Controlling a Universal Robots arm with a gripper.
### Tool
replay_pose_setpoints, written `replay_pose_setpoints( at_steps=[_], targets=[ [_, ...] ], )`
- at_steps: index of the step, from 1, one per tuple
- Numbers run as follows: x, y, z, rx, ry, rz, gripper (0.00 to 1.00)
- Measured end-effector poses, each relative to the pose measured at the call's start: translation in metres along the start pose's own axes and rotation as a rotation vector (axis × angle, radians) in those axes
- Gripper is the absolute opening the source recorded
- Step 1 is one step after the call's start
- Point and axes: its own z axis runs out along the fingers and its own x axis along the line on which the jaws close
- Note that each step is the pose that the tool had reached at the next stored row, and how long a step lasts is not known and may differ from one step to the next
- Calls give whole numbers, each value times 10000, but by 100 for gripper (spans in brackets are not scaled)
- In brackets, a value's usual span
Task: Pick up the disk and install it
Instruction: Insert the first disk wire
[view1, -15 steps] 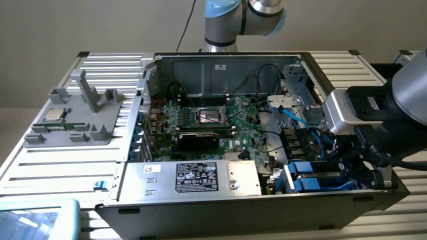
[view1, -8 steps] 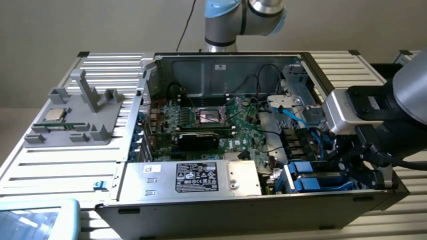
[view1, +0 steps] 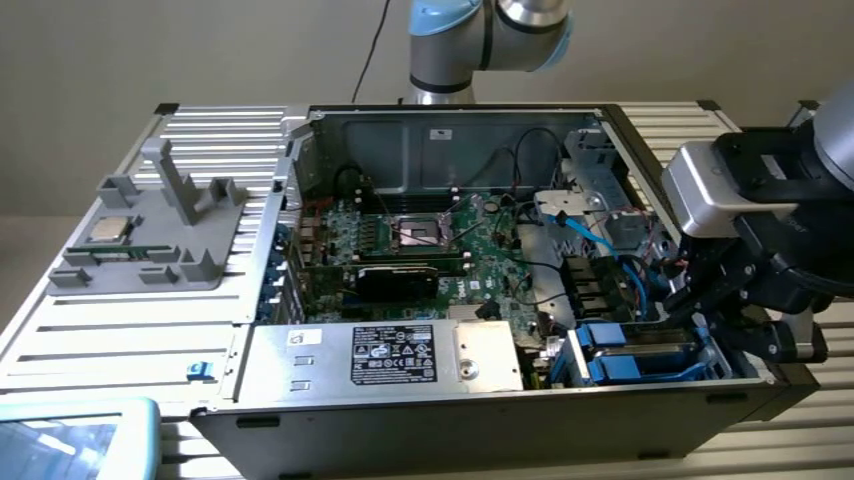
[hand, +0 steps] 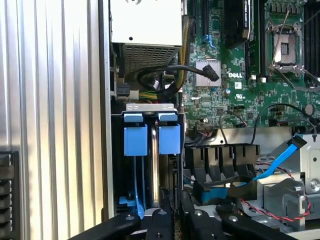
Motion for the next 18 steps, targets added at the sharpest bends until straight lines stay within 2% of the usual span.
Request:
replay_pose_setpoints(
  at_steps=[1, 3, 4, 6, 9, 13, 14, 15, 16, 17, 18],
  targets=[
    [-11, 0, -22, 3, 64, -1, 17],
    [-39, 1, -50, 10, 245, -3, 17],
    [-57, 2, -55, 15, 357, -4, 17],
    [-95, 4, -63, 26, 623, -7, 17],
    [-153, 6, -58, 46, 1096, -12, 17],
    [-231, 9, -44, 74, 1799, -18, 17],
    [-257, 10, -39, 80, 1939, -20, 17],
    [-284, 12, -35, 85, 2052, -20, 17],
    [-311, 13, -29, 88, 2133, -21, 17],
    [-322, 13, -28, 90, 2165, -21, 17],
    [-321, 13, -27, 90, 2163, -21, 17]
  ],
)
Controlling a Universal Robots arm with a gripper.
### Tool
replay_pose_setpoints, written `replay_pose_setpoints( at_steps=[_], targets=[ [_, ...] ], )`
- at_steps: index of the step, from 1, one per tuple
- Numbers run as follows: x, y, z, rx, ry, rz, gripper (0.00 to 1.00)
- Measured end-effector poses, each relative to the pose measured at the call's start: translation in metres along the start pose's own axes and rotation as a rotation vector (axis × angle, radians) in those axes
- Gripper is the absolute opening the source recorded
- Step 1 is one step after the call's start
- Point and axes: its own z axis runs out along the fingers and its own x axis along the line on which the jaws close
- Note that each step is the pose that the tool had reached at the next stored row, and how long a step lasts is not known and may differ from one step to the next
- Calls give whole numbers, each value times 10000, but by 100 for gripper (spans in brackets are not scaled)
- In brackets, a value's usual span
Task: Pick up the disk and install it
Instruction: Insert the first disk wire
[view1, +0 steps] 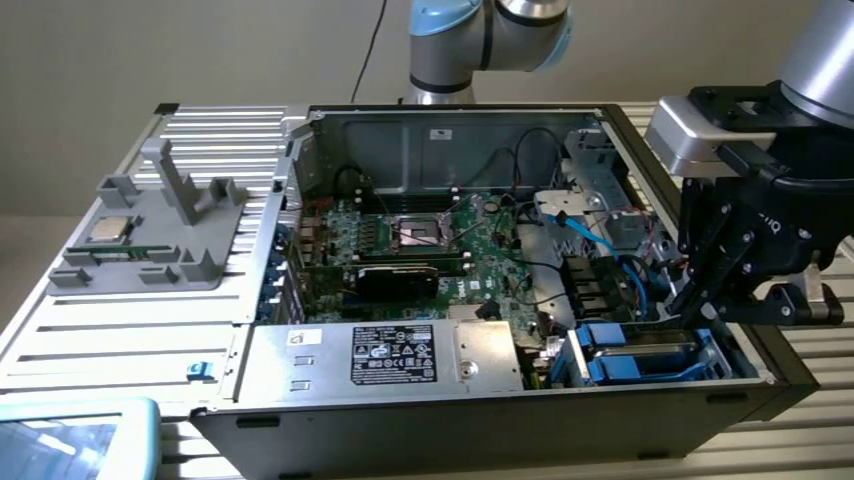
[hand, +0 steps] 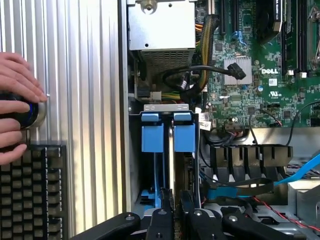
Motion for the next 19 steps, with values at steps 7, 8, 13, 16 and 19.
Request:
replay_pose_setpoints(
  at_steps=[7, 8, 13, 16, 19],
  targets=[
    [0, 0, 0, 0, 1, -1, 17],
    [0, 0, 0, 0, 1, 0, 17],
    [0, 0, 0, 0, 1, 0, 17],
    [-19, 0, -2, 5, 127, -3, 17],
    [-89, 3, -1, 19, 456, -6, 17]
  ],
)
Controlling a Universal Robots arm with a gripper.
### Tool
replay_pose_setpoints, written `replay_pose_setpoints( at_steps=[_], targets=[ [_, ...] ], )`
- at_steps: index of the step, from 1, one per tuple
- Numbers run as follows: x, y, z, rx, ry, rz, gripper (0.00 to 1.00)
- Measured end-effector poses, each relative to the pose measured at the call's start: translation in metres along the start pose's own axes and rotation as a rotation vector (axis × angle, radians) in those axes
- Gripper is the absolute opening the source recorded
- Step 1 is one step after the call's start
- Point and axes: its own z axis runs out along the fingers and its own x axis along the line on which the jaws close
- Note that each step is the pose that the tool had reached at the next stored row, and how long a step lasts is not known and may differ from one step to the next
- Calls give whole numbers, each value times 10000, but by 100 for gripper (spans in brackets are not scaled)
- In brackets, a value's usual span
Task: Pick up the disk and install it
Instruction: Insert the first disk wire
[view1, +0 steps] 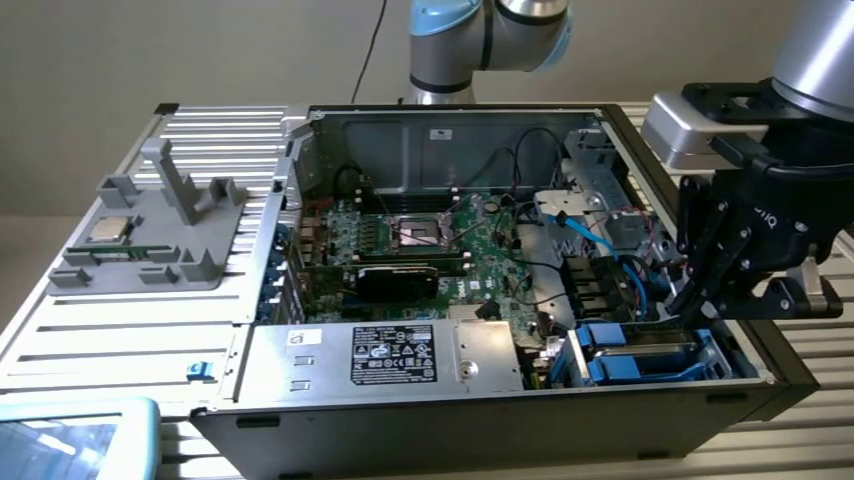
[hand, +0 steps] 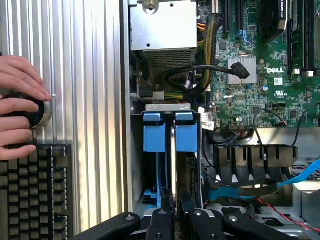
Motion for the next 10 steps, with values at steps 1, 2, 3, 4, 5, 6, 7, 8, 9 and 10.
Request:
replay_pose_setpoints(
  at_steps=[1, 2, 3, 4, 5, 6, 7, 8, 9, 10],
  targets=[
    [-27, 2, 0, 2, 49, 1, 17],
    [-46, 2, 1, 3, 81, 0, 17],
    [-60, 3, 4, 2, 105, 0, 17],
    [-76, 4, 7, -5, 157, -2, 17],
    [-90, 5, 11, -14, 225, -3, 17],
    [-102, 6, 15, -28, 295, -4, 17],
    [-117, 7, 18, -45, 366, -7, 17],
    [-129, 10, 21, -74, 421, -10, 17],
    [-142, 14, 24, -119, 463, -15, 17],
    [-154, 17, 25, -179, 499, -23, 17]
  ],
)
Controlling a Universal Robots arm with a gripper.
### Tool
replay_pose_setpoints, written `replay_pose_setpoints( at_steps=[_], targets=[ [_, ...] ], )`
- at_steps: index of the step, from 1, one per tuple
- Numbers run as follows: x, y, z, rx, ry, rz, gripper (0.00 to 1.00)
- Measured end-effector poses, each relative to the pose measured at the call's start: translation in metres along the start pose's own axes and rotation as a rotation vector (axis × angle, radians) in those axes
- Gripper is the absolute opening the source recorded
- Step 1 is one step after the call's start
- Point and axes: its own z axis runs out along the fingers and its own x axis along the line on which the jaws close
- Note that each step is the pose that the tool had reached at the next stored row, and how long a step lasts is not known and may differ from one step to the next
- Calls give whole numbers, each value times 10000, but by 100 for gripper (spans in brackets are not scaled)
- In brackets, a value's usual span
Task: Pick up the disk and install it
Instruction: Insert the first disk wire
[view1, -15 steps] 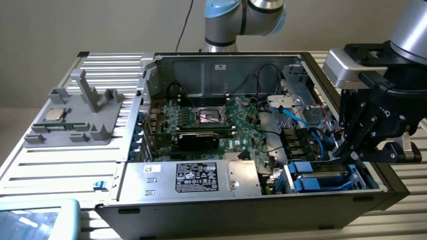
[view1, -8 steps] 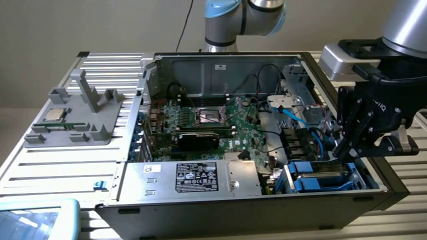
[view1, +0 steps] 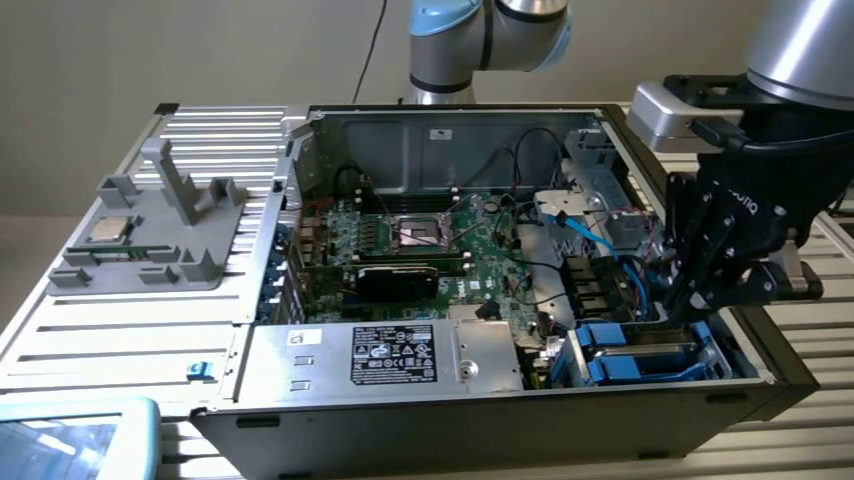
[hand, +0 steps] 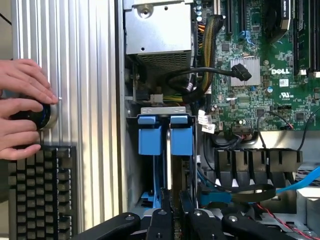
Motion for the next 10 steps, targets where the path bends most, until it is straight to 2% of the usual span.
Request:
replay_pose_setpoints(
  at_steps=[2, 5, 9, 10],
  targets=[
    [-12, 3, 6, -179, 28, -23, 17],
    [-23, 4, 21, -383, 60, -47, 17],
    [-44, -1, 30, -829, 156, -102, 17],
    [-51, -6, 33, -911, 193, -113, 17]
  ],
)
